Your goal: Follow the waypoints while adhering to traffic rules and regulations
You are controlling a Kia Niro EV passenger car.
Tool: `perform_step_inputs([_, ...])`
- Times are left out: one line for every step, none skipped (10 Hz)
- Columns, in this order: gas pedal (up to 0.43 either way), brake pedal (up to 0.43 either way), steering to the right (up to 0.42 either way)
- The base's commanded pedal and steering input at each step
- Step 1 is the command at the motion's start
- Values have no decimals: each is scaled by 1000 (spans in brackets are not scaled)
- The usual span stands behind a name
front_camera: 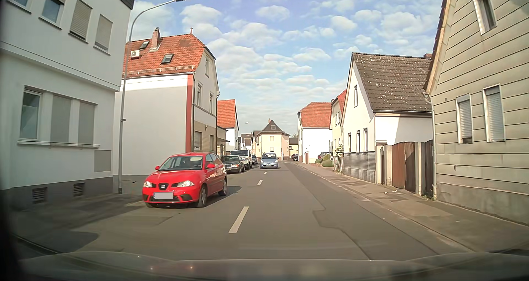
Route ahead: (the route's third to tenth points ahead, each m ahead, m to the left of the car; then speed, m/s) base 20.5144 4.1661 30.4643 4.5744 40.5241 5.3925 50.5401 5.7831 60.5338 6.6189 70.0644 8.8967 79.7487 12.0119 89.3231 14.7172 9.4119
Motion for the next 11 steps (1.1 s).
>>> perform_step_inputs([0, 30, 42])
perform_step_inputs([0, 30, 41])
perform_step_inputs([0, 30, 41])
perform_step_inputs([0, 24, 41])
perform_step_inputs([0, 30, 41])
perform_step_inputs([0, 30, 39])
perform_step_inputs([0, 30, 32])
perform_step_inputs([0, 30, 28])
perform_step_inputs([0, 30, 20])
perform_step_inputs([0, 30, 14])
perform_step_inputs([0, 30, 10])
